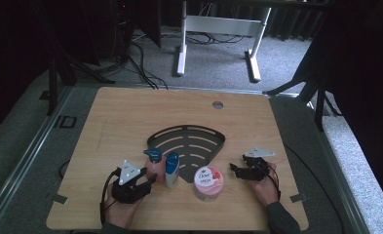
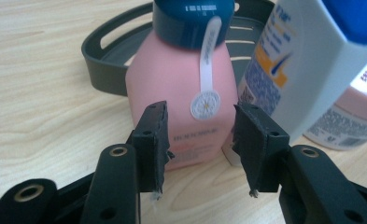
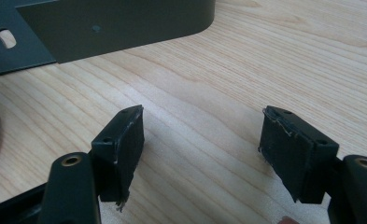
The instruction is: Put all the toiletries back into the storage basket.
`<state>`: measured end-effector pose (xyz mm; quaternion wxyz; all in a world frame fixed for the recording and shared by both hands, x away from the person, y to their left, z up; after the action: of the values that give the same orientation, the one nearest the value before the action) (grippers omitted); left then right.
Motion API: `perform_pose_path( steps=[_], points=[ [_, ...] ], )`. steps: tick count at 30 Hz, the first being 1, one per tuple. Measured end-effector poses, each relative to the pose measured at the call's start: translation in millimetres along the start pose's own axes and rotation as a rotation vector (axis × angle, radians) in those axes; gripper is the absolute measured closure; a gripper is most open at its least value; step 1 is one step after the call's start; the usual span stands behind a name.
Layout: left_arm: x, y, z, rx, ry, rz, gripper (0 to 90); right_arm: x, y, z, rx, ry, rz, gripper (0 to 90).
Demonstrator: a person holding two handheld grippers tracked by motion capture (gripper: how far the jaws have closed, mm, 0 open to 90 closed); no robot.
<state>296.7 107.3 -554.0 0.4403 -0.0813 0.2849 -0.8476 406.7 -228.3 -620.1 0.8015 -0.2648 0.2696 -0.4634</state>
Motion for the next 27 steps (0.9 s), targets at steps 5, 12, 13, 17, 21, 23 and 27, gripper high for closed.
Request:
perform_pose_path(
  steps=[5, 12, 13, 17, 21, 23, 27],
  points=[
    [-7.0, -0.3, 12.6, 0.007, -0.004, 0.012, 53.7, 0.0, 0.0, 0.0, 0.0, 0.0, 0.0, 30.2],
    [-11.5, 3.3, 22.3, -0.006, -0.002, 0.017, 49.7, 0.0, 0.0, 0.0, 0.0, 0.0, 0.0, 30.2],
    [-12.2, 5.2, 24.5, -0.015, -0.005, 0.012, 49.0, 0.0, 0.0, 0.0, 0.0, 0.0, 0.0, 30.2],
    [-13.3, 6.2, 29.2, -0.015, -0.005, 0.013, 47.4, -0.2, 0.0, 0.0, 0.0, 0.002, 0.0, 30.2],
    [-15.2, 7.2, 35.7, -0.018, 0.001, 0.019, 47.2, -0.1, 0.0, 0.0, 0.001, 0.001, 0.0, 30.2],
    [-16.0, 8.8, 40.6, -0.021, 0.006, 0.021, 47.2, -0.1, 0.0, 0.0, 0.0, 0.002, 0.0, 30.2],
    [-15.4, 11.5, 44.0, -0.024, 0.012, 0.02, 46.9, -0.1, 0.0, 0.0, 0.001, 0.001, 0.0, 30.2]
  ],
)
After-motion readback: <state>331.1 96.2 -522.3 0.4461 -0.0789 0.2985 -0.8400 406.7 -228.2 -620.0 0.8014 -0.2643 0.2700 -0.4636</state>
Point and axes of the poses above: each handheld gripper's, and its own axes: y roughly forward along the jaws, z roughly out of its top, x roughly to its right, the point moved 9 cm from there along y, roughly forward along the jaws, and after that the axes turned 15 degrees about y, right-handed, at the moved point
